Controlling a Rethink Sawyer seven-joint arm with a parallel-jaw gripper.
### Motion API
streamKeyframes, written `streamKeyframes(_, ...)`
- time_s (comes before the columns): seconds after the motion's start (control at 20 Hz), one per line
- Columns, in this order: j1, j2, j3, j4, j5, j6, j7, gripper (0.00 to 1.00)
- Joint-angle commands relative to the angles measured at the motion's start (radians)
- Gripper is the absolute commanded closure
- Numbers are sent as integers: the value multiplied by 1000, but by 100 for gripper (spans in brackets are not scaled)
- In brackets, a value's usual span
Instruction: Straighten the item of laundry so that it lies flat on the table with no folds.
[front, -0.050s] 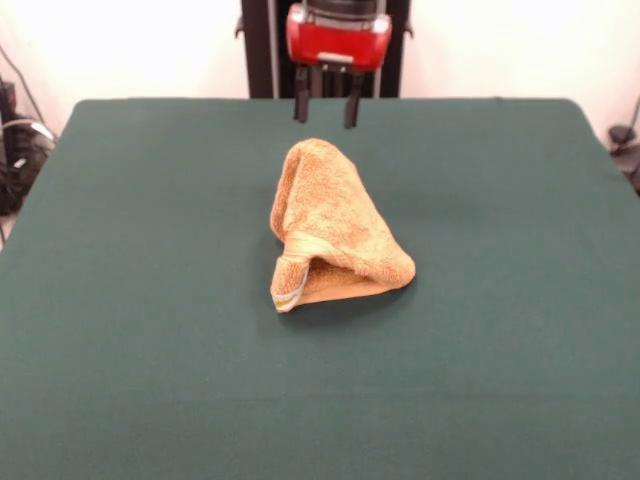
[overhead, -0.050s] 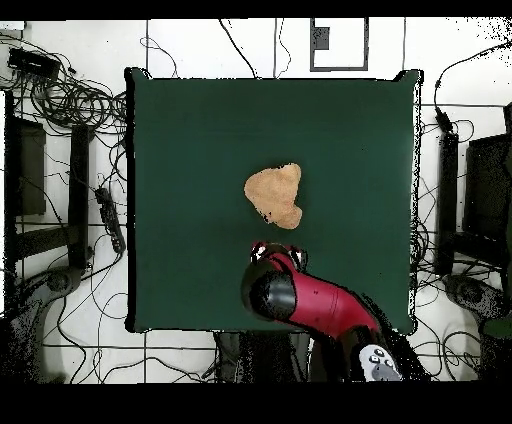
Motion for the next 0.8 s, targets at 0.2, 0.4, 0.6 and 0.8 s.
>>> streamKeyframes(0.2,-35,174,146,-137,-68,-68,97,0)
streamKeyframes(0.4,-46,212,156,-166,-81,-66,100,0)
streamKeyframes(0.6,-48,213,157,-162,-90,-73,119,0)
streamKeyframes(0.8,-55,217,165,-158,-102,-82,129,0)
